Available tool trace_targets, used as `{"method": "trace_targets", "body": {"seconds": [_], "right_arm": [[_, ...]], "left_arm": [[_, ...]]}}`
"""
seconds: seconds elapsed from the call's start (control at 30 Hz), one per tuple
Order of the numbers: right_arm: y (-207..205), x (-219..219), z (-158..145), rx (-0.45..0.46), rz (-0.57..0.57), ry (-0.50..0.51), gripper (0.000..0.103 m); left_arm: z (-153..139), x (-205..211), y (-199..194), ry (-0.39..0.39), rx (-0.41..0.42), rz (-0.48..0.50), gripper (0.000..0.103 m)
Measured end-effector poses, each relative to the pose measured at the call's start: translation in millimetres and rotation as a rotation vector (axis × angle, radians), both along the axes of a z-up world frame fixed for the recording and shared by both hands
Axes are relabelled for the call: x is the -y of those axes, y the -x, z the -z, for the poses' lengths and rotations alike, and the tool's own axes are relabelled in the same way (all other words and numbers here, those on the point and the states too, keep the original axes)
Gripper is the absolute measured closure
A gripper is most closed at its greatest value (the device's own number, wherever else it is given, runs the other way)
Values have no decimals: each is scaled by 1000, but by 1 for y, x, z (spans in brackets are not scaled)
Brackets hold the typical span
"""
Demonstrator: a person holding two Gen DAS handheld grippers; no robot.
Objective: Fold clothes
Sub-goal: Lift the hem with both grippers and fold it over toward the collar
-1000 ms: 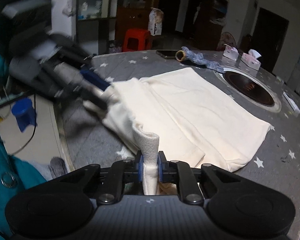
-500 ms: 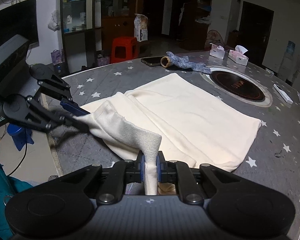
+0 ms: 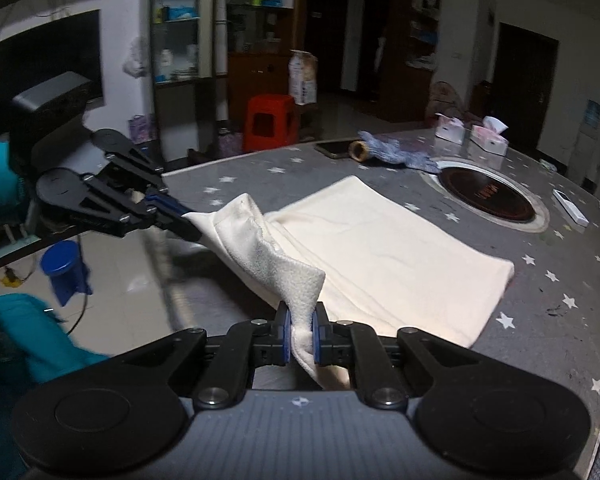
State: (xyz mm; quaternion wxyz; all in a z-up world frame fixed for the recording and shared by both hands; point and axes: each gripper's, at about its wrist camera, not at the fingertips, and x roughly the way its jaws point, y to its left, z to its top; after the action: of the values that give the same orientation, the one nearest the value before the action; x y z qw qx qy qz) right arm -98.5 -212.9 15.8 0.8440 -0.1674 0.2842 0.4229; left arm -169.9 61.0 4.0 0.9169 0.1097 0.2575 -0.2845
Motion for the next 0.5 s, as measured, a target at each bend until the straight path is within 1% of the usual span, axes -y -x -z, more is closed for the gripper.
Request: {"method": "trace_targets", "body": {"seconds": [0.1,0.2,0.33,0.5], "right_arm": [[17,3,-17,-10,-29,-18,94],[19,5,-32,-17,-34,-40,94],[7,2,-44,-6,-23,-49,94],[-27,0,-42,3,22,-41,94]], "left_arm": [[-14,-3,13,27,12,2,98],[-25,-5,13,37,32,2,98],[-34,-5,-12,58,56,-19,98],[-37,-1,-57,40,69,-18,98]]}}
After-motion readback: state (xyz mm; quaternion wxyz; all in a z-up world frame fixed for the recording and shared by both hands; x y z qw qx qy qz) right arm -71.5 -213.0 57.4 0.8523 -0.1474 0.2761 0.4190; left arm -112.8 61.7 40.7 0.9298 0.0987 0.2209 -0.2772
